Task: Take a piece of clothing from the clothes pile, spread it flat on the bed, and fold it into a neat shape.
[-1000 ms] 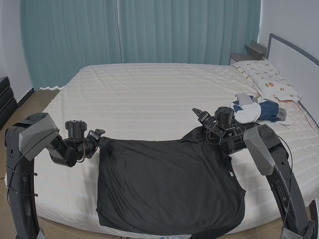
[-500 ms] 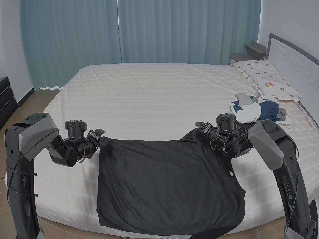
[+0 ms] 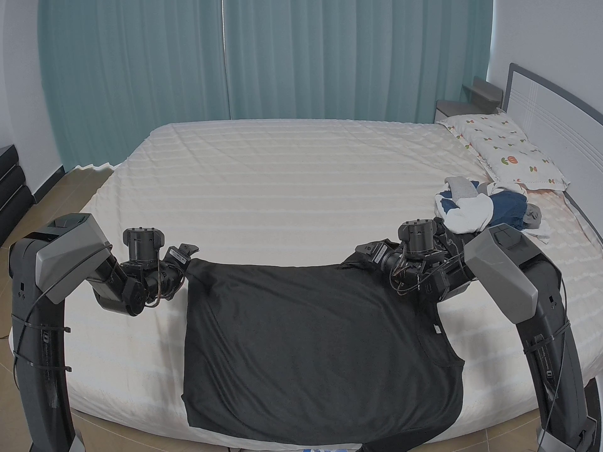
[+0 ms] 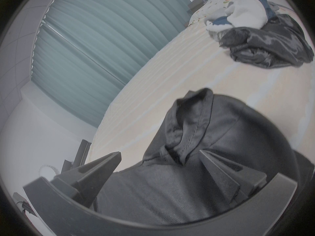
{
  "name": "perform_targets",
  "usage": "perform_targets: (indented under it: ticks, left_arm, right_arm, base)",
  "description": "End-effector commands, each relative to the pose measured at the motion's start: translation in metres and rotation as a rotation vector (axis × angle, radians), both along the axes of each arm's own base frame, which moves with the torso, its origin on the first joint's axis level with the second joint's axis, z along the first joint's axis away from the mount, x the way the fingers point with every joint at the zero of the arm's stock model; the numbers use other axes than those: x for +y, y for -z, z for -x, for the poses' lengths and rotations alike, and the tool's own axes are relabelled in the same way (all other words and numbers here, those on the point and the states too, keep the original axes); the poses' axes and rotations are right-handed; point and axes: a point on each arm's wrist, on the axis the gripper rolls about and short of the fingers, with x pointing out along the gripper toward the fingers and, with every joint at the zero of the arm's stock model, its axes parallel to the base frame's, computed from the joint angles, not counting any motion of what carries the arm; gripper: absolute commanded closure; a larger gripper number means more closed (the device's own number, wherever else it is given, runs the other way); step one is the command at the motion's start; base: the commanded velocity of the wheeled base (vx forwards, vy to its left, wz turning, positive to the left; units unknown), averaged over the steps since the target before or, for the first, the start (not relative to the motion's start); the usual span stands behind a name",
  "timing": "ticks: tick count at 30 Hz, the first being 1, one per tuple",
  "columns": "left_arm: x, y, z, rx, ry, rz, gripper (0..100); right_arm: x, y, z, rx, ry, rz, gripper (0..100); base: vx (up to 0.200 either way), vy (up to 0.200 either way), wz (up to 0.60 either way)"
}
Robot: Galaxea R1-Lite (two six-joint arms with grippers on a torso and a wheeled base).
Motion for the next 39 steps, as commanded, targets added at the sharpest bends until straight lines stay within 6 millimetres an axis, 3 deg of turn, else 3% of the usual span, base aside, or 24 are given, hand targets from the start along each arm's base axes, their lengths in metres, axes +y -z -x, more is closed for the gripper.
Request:
perform_targets:
  ticks: [1, 9, 11, 14, 20, 30, 39]
  left_arm:
    - [0.000, 0.001, 0.000, 0.001, -0.001, 0.000, 0]
    - [0.000, 0.001, 0.000, 0.000, -0.001, 0.000, 0]
    - [-0.001, 0.001, 0.000, 0.001, -0.003, -0.002, 0]
    - [-0.001, 0.001, 0.001, 0.003, -0.006, -0.004, 0]
    - [-0.001, 0.001, 0.000, 0.001, -0.006, -0.004, 0]
    - [-0.001, 0.001, 0.001, 0.001, -0.006, -0.004, 0]
    - [-0.001, 0.001, 0.001, 0.001, -0.006, -0.004, 0]
  right_arm:
    - [0.010, 0.013, 0.000, 0.023, -0.022, 0.003, 0]
    - [0.017, 0.024, -0.013, -0.008, -0.020, -0.003, 0]
    - [0.021, 0.020, -0.029, -0.088, -0.014, -0.024, 0]
    - [0.023, 0.029, -0.034, -0.117, -0.025, -0.026, 0]
    - [0.035, -0.017, -0.035, -0.317, -0.100, -0.086, 0]
    - [0.038, -0.009, -0.034, -0.406, -0.138, 0.018, 0]
    - [0.043, -0.034, -0.033, -0.519, -0.167, 0.061, 0]
  base:
    - [0.000, 0.000, 0.00]
    - [0.000, 0.000, 0.00]
    - [0.000, 0.000, 0.00]
    - [0.000, 0.000, 0.00]
    - [0.000, 0.000, 0.00]
    - [0.000, 0.000, 0.00]
    - [0.000, 0.000, 0.00]
